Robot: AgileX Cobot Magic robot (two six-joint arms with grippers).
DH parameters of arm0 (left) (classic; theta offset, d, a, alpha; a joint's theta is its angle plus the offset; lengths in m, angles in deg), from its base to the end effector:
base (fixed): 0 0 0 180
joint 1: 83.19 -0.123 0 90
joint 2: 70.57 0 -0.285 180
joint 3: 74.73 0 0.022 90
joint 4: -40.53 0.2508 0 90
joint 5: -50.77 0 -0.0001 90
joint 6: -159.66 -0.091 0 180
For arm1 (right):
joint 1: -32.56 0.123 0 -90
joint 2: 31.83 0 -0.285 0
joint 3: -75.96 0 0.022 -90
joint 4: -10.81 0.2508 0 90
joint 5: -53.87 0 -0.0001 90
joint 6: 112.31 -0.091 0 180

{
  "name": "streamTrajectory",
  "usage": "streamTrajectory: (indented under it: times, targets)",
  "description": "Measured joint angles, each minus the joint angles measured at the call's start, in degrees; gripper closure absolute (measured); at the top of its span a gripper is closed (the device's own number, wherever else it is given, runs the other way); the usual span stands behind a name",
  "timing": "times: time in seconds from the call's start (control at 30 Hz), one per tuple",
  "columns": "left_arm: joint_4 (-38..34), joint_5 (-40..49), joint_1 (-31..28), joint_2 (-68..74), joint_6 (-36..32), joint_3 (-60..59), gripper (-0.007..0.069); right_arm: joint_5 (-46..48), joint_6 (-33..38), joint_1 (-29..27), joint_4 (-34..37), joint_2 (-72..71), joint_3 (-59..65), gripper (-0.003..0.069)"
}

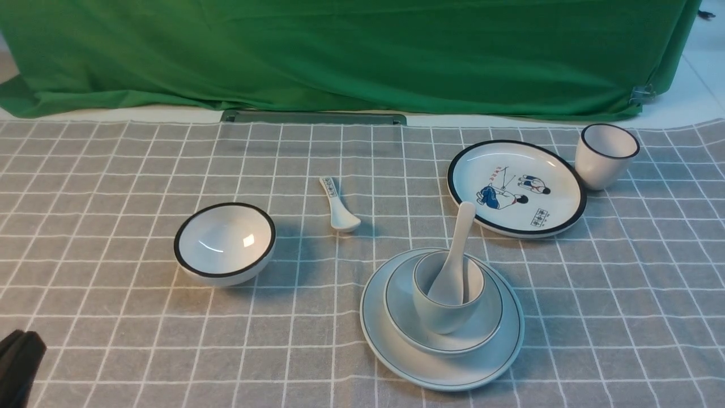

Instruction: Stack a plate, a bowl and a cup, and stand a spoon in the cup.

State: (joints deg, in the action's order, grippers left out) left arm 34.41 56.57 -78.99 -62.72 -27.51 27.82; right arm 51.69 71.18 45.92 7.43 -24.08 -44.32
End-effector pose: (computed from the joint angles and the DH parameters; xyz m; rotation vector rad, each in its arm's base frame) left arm 0.0566 -0.0051 0.2026 0.0816 1.5876 -0.0510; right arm 0.0229 0.0056 0.3158 -0.2022 1.1221 0.1021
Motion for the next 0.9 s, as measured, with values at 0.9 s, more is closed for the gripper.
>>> streamTrajectory:
  times: [0.9]
  targets:
    - [1.3, 7.2, -0.5, 0.0, 0.3, -0.1, 0.0608, 0.0, 0.3, 0.0, 0.0, 0.0, 0.0, 0.0415]
